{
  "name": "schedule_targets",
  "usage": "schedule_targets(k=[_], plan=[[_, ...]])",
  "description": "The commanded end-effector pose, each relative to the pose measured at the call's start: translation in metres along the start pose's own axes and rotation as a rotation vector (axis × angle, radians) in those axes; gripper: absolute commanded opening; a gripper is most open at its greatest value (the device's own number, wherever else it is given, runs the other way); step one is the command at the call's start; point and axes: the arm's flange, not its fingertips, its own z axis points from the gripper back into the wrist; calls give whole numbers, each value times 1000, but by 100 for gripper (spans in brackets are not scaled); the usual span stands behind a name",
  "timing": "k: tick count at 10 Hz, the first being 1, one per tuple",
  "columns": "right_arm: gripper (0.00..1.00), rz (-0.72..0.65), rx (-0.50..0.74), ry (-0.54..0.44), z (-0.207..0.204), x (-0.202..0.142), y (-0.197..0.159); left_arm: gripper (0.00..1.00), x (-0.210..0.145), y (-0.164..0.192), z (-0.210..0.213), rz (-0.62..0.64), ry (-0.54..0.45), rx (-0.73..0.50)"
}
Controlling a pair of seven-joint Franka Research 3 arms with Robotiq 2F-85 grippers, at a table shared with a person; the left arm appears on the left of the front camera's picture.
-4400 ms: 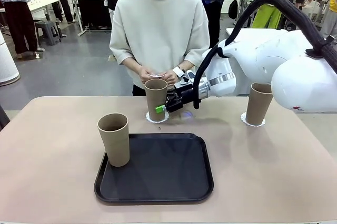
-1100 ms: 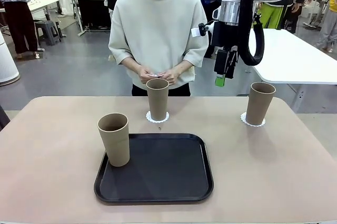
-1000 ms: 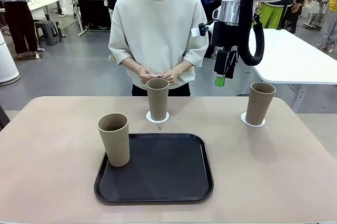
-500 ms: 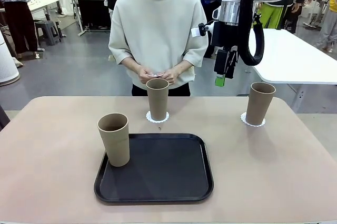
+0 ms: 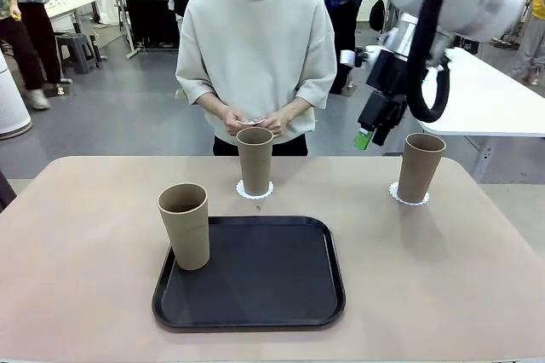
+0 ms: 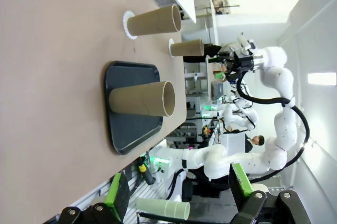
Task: Place coasters on the table and set cups on them.
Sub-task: Take one Reusable plastic cup from the Flat Tray and place it on a coaster set by the human.
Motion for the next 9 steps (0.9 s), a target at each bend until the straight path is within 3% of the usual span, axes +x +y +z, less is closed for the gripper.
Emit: schedule_targets(k=[1,3,4,6,9], plan=[[100,-30,237,-301,-1,-49,-11,100,-1,-2,1,-10,-5,-13],[100,-107,699,-525,8,-101,-54,100,-1,-2,1,-10,-5,-13],[100,-121,852,-571,13,-128,-68,100,-1,-2,1,-10,-5,-13],[100,-187,978,-617,30,-185,-93,100,-1,-2,1,-10,-5,-13],[100,-364,996,-647,39,-245,-122,100,-1,-2,1,-10,-5,-13]])
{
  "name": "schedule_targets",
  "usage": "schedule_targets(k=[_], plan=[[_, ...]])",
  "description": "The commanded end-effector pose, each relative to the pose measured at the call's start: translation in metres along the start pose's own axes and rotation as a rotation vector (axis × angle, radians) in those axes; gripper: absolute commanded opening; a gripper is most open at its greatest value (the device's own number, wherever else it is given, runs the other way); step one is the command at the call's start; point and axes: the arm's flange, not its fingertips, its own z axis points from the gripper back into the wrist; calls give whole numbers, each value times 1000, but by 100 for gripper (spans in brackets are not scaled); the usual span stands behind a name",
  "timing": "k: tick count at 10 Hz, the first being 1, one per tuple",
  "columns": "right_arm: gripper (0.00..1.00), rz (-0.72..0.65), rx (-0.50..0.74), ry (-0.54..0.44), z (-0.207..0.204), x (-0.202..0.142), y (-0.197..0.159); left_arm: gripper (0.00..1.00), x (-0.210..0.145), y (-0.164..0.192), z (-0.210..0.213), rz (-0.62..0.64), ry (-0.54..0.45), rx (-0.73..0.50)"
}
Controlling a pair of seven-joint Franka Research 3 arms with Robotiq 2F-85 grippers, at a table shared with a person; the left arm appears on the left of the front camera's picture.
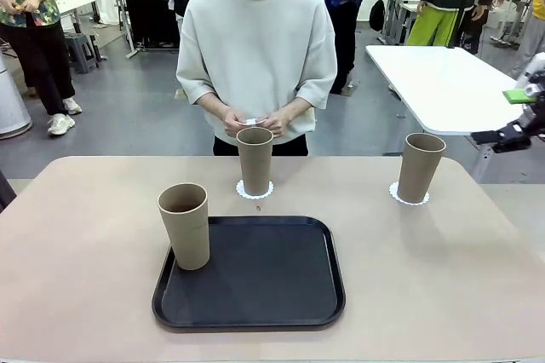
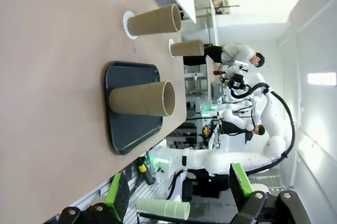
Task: Place coasters on the table and set cups on them.
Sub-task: Take one Reusable plastic cup from the Flat Tray and place it on a coaster set by the human.
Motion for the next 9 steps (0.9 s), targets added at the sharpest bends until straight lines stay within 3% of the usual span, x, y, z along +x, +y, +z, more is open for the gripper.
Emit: schedule_targets(k=[1,6,9], plan=[[100,-127,-37,-53,13,-11,3,100,-1,-2,1,-10,-5,-13],[100,-302,-191,-190,65,-71,13,100,-1,-2,1,-10,-5,-13],[100,-353,-233,-220,72,-80,14,100,-1,-2,1,-10,-5,-13]])
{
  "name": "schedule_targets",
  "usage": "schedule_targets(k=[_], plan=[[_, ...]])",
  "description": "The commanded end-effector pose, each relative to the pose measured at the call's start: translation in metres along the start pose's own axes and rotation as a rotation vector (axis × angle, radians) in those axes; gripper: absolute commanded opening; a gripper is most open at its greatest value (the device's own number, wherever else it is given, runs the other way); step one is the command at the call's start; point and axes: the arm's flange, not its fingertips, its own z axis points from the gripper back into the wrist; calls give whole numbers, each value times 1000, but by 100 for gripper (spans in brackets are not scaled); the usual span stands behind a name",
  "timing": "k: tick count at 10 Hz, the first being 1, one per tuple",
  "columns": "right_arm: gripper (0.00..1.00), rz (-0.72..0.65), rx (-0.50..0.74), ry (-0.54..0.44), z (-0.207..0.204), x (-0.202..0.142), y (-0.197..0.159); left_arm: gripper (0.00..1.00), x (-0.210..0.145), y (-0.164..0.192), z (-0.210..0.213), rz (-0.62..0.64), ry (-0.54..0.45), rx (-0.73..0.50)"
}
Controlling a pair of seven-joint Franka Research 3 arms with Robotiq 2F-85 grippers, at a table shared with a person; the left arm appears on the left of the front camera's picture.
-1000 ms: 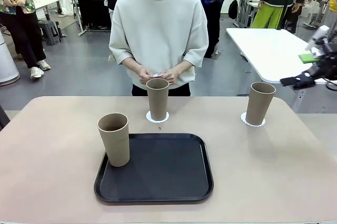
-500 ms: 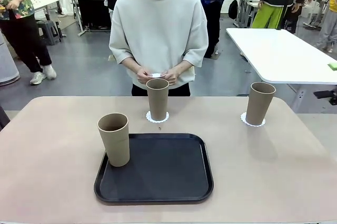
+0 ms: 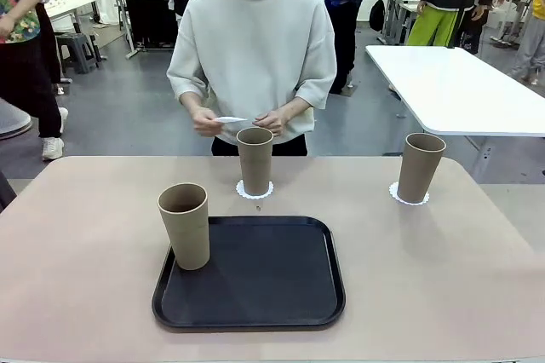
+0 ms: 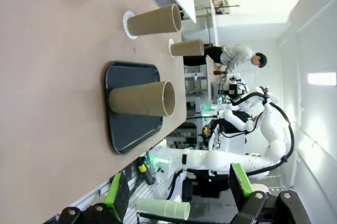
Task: Place coasters on the table and set cups on them.
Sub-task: Take one Reusable plastic cup from the Flat Tray and place it on a coaster set by the human.
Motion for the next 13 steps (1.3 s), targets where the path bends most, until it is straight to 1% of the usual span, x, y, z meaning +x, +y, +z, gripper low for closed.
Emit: schedule_targets(k=[1,2,13], plan=[[100,-42,-61,-3,-7,-3,8,100,-1,-2,1,-10,-5,-13],[100,0,0,0,0,0,0,100,-1,-2,1,-10,-5,-13],[100,0,0,0,0,0,0,100,-1,-2,1,-10,-5,-13]])
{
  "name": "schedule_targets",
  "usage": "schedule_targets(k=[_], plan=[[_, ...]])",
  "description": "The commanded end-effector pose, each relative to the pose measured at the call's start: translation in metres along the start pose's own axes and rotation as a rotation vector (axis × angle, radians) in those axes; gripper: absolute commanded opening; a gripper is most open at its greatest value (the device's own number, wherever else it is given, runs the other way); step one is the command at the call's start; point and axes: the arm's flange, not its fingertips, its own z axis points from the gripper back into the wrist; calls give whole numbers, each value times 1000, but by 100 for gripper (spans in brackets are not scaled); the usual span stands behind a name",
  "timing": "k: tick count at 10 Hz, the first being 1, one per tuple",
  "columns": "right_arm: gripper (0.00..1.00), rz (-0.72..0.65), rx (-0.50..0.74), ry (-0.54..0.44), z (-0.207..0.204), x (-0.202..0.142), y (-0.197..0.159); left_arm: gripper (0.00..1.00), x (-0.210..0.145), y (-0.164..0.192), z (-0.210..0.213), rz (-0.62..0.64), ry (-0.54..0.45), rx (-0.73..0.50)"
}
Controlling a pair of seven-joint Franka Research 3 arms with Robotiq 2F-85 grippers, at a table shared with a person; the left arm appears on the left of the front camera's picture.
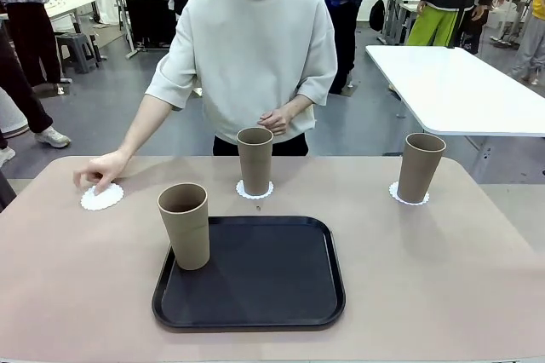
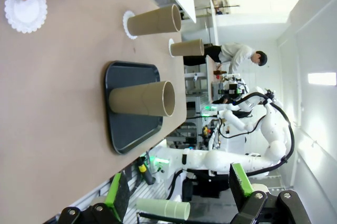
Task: Place coasters on the table and set cups on them.
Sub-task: Take one Reusable plastic cup from the Flat Tray and place it on a coaster set by the human.
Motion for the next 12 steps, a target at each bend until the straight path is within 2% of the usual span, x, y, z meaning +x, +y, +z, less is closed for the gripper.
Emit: schedule_targets(k=[1,3,4,6,8,10,12], plan=[[100,10,12,3,0,0,-2,100,-1,-2,1,-10,-5,-13],[100,10,12,3,0,0,-2,100,0,0,0,0,0,0],[100,10,12,3,0,0,-2,100,10,-23,-6,-119,41,85],[100,10,12,3,0,0,-2,100,24,-61,-18,-232,74,248],[100,10,12,3,0,0,-2,100,26,-107,-42,-413,182,413],[100,10,12,3,0,0,-2,100,26,-131,-78,-594,232,579],[100,10,12,3,0,0,-2,100,25,-142,-122,-769,328,739]])
